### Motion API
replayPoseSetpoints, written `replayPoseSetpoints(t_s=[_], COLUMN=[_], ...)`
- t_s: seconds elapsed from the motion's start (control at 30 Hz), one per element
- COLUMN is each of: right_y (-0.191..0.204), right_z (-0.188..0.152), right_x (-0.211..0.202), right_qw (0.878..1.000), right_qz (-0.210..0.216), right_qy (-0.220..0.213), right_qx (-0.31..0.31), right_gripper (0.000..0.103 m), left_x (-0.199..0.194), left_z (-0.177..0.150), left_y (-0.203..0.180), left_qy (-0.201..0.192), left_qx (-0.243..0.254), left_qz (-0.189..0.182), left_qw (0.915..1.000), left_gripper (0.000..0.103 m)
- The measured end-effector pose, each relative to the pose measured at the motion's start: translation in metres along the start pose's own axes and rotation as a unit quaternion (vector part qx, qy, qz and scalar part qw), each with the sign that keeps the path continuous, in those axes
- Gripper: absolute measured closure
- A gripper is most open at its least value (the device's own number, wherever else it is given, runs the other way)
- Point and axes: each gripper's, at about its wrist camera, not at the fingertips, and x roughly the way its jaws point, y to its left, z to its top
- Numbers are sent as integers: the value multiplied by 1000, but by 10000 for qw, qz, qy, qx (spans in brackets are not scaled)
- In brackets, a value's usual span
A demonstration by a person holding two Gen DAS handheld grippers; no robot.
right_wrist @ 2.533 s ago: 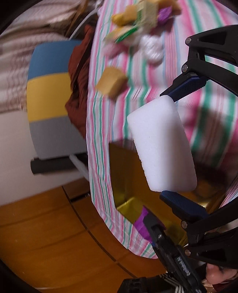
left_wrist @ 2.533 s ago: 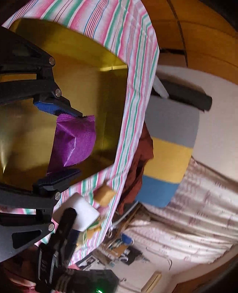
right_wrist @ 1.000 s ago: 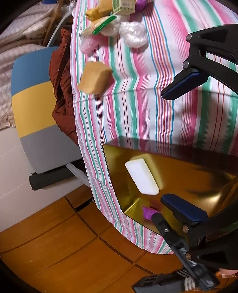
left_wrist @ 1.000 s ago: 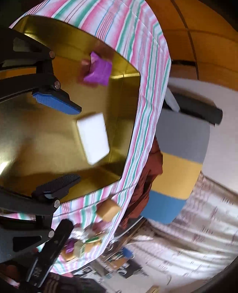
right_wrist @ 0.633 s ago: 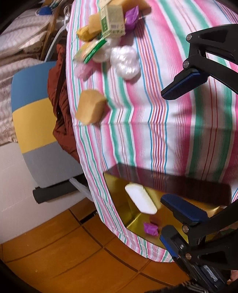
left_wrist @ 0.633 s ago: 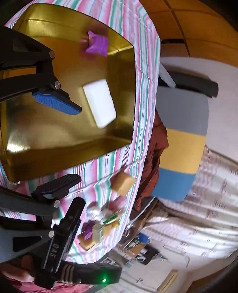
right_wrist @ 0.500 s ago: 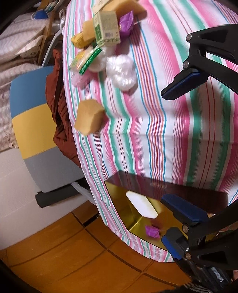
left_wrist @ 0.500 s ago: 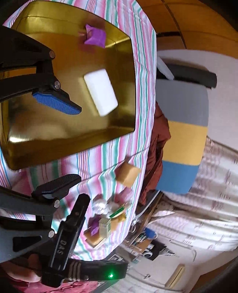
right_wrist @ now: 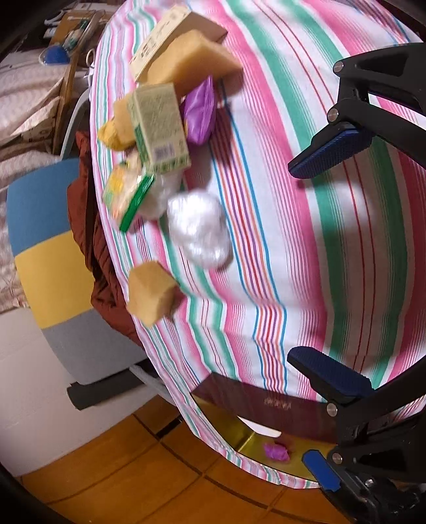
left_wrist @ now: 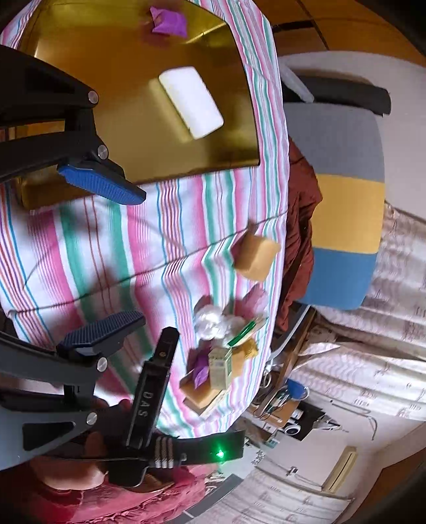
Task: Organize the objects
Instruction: 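Move both tools back to the pile of items, then grasp a purple packet with the right tool while the left grasps a plastic bag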
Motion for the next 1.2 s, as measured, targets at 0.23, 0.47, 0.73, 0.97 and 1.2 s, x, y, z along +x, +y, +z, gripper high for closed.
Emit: replayPoseSetpoints(t_s=[0.23,0.47,0.73,0.97,1.2], right_y=[-48,-78,-91,-96,-101], right_z=[9,36,59,64,57], right_x=[-9,4,20,27,22], right_qw=[9977,9959,9935,9926,9929], right_qz=[-460,-574,-849,-897,-716], right_qy=[-345,-541,-640,-658,-774], right_qx=[371,445,395,489,543], right_gripper=[0,0,0,25,50], left_x=[10,19,28,41,62], left_z=[-6,-11,-11,-5,14], left_y=[-23,-36,-40,-43,-51], left_qy=[226,414,566,666,676], left_qx=[211,307,304,267,322], left_qz=[-190,-289,-282,-311,-276], left_qw=[9993,9982,9975,9969,9968], left_gripper=[35,35,35,35,35])
